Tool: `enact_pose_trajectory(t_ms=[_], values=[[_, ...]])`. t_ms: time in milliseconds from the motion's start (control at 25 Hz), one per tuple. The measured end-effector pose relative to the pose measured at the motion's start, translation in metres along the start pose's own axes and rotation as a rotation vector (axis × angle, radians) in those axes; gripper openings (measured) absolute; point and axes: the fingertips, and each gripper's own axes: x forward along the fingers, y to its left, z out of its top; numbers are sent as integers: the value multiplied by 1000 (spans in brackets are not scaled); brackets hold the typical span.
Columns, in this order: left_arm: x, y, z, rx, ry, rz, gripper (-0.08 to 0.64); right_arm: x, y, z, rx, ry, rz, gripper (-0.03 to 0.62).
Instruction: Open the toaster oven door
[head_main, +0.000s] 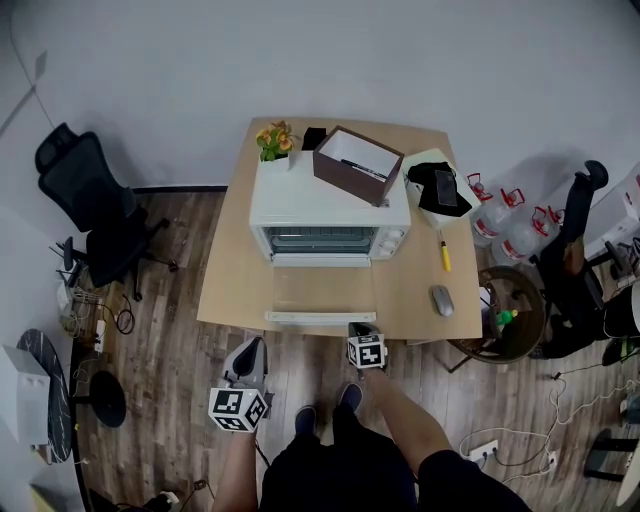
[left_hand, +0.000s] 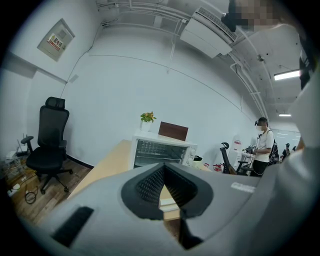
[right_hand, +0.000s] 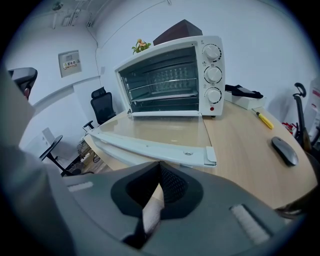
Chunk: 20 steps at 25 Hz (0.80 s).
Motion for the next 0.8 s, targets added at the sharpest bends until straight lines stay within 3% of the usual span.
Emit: enact_pose_trajectory(t_ms=[800], values=[[2, 0, -7, -3, 24, 20, -5, 17, -6, -21, 52, 50, 15, 6]])
